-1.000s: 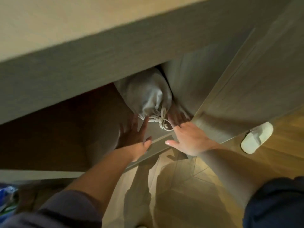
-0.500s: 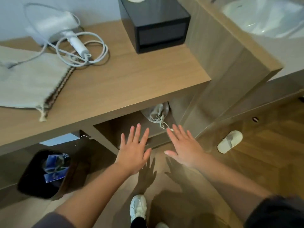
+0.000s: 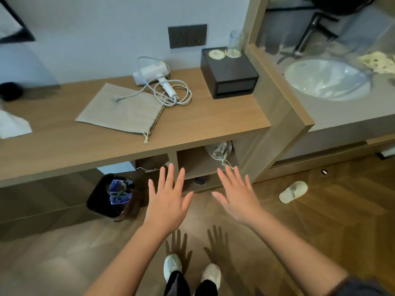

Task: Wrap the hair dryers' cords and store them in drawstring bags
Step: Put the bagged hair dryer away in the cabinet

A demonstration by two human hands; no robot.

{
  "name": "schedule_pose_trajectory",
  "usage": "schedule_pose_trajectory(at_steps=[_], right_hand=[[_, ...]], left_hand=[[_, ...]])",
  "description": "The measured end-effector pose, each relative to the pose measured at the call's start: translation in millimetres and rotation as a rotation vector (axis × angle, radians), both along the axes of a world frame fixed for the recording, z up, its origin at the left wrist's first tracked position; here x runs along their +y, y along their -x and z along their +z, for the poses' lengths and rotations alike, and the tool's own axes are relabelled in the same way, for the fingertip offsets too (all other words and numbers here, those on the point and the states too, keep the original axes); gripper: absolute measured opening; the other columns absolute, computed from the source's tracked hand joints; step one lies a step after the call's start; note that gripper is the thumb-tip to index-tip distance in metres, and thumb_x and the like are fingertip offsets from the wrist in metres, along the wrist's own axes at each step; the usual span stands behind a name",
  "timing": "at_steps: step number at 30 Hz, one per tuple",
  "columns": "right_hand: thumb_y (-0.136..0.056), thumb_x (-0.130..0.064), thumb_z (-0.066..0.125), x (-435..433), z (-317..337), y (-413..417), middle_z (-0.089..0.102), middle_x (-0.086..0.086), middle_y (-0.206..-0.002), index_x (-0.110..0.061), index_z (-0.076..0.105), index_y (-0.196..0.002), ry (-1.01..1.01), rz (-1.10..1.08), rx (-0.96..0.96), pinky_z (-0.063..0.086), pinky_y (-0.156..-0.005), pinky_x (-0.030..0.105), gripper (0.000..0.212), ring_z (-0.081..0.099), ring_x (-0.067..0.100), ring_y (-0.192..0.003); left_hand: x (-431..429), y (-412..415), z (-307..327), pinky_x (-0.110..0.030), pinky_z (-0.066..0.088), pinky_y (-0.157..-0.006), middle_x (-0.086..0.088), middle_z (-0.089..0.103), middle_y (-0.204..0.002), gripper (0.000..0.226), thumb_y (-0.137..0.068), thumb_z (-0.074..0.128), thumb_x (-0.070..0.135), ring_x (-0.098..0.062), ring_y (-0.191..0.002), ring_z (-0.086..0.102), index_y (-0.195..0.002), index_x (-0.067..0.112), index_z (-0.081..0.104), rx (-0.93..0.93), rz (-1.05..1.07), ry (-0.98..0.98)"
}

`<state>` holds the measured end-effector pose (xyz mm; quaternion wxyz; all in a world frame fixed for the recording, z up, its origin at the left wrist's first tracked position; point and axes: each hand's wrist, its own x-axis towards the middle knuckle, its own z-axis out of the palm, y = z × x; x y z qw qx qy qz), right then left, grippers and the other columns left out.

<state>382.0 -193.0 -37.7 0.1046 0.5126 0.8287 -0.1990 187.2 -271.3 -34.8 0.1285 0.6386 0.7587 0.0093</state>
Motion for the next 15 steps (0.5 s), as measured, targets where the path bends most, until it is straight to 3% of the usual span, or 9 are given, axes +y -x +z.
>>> schedule_pose_trajectory(at_steps=[10, 15], right_hand=[[-0.099, -0.058, 0.027, -14, 34, 80, -0.01, 0.001, -0.163, -0.029, -0.006, -0.155, -0.068, 0.015, 0.021, 0.001, -0.121, 0.052, 0.071, -0.016, 0.023, -0.149], [-0.1, -0.056, 0.026, 8, 44, 106, -0.01, 0.002, -0.164, -0.028, -0.005, -0.156, -0.086, 0.012, 0.052, -0.001, -0.121, 0.051, 0.07, -0.014, 0.024, -0.15]], left_hand=[[-21, 69, 29, -0.052, 0.001, -0.118, -0.001, -0.017, -0.159, 0.079, -0.08, -0.008, 0.066, -0.024, -0.146, -0.019, -0.151, 0.03, -0.008, -0.054, 0.072, -0.054], [8, 94, 38, -0.054, 0.003, -0.119, -0.003, -0.017, -0.16, 0.067, -0.096, 0.015, 0.058, -0.025, -0.146, -0.018, -0.152, 0.029, -0.007, -0.057, 0.069, -0.078]])
